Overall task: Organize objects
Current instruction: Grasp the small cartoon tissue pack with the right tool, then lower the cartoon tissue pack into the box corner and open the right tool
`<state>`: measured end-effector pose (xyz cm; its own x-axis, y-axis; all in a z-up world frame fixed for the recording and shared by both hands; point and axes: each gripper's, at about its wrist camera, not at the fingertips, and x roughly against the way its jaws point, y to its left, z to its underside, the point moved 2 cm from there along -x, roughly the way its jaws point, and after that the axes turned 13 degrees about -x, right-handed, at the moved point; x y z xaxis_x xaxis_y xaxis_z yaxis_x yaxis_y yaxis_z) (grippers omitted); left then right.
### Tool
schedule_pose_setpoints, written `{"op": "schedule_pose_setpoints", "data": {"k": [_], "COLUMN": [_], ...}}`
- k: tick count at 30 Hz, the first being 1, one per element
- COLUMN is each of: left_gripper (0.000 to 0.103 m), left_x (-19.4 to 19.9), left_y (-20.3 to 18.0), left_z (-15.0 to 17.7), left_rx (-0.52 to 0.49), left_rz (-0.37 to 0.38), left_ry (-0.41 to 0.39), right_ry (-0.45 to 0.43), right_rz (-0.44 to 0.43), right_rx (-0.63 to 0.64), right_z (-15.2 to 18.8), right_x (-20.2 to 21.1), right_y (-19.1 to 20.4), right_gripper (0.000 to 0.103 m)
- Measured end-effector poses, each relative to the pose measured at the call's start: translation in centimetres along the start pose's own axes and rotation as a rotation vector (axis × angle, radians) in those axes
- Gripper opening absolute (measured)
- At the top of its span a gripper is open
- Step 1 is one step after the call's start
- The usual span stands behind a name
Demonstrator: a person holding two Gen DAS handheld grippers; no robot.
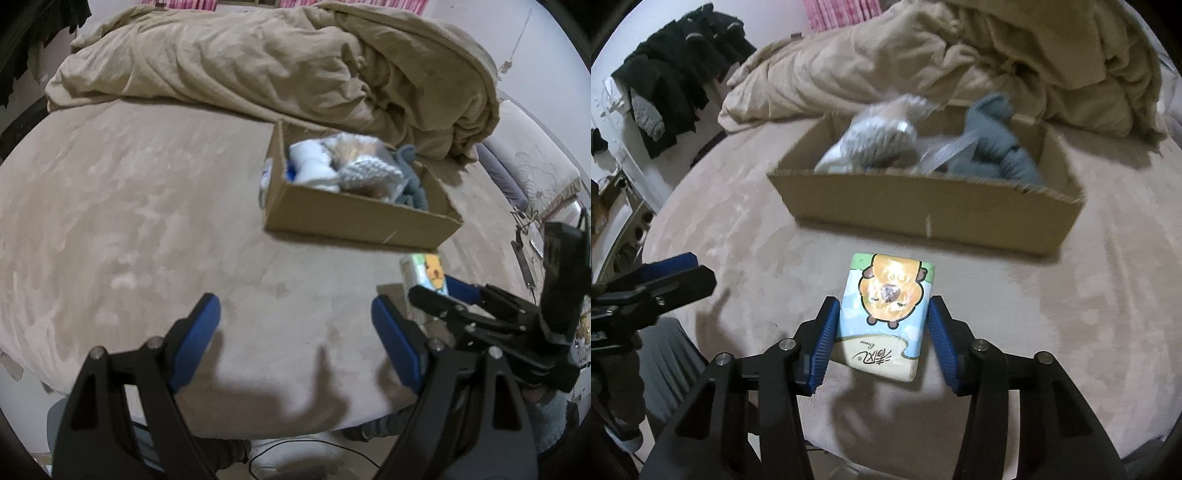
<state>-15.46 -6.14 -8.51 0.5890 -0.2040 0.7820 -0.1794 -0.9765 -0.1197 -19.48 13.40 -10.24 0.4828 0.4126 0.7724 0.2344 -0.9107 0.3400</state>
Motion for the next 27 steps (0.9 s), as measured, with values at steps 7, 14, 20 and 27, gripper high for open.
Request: {"op": "schedule_pose_setpoints", "data": {"k": [7, 14, 20, 27], "left_gripper": [0.085, 0.085, 0.085, 0.085], "left_x": [2.1, 3.5, 4.3, 3.4], "left_y": [-1.6, -2.6, -2.9, -3.2], "left_z": [-2.1, -4.6, -6.9, -9.6], "left_rx": [-0.030, -0.060, -0.087, -0.111], "left_rz": [-0.010, -0.019, -0.048, -0.071], "left_ry": [-0.064, -0.116, -0.165, -0.196], "right_ry": [-0.094, -0.151, -0.208, -0.263], "right_rz": [-0.018, -0.023, -0.015, -0.017], "right_rx": [-0.020, -0.027, -0.005, 0.011], "right_z": [-2.1, -4.7, -6.1, -8.9], "right_x": [4.6, 7.0, 8.9, 9.3], "right_y": [-0.7, -1.5, -2.0, -2.7], "right_gripper": [0.052, 0.052, 0.052, 0.052]}}
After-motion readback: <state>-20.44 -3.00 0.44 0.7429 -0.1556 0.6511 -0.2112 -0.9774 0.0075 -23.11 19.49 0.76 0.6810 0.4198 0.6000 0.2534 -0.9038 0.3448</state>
